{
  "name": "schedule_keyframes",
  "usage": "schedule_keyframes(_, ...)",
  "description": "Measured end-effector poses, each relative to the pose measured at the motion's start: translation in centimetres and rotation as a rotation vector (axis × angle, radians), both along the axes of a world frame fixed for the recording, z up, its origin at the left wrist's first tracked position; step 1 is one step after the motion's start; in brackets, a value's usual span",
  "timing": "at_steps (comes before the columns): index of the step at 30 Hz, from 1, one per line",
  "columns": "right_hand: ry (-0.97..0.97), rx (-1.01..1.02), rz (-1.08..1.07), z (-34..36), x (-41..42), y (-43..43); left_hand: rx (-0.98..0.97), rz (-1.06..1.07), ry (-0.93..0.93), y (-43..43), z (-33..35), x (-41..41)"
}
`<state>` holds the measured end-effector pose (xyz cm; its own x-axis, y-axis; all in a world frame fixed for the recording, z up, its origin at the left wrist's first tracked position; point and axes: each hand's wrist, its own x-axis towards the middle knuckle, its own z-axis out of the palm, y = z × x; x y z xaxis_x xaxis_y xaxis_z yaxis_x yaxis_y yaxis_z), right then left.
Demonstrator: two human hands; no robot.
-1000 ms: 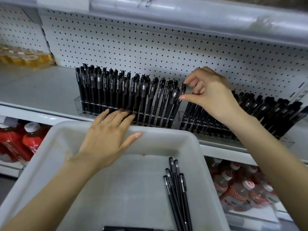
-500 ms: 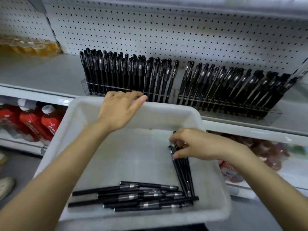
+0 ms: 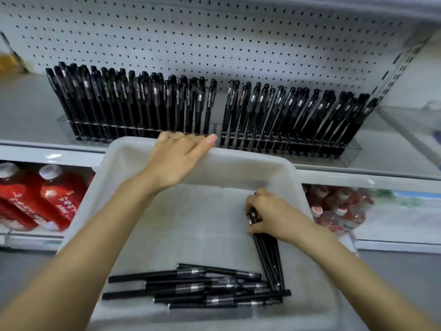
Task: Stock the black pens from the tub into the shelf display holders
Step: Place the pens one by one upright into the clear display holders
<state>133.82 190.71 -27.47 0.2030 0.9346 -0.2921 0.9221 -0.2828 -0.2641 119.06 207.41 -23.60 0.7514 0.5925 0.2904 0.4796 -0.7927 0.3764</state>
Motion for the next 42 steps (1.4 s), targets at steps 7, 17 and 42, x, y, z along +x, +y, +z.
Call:
schedule_keyframes(7,0.029,-0.01,-0.086,-0.1,0.9,-1.2,-0.032,-0.067,-0.052,-0.6,-0.3,1.7)
schedule_keyframes(17,0.111,0.069,-0.078,1.6,1.3,-2.3,0.011,-0.089,-0.055,-0.9,-0.9,1.4)
schedule_keyframes(42,0.786,1.076,-0.24,14.1,2.2,3.8,0.366,-0.126,0.269,-0.7,0.6,-1.7)
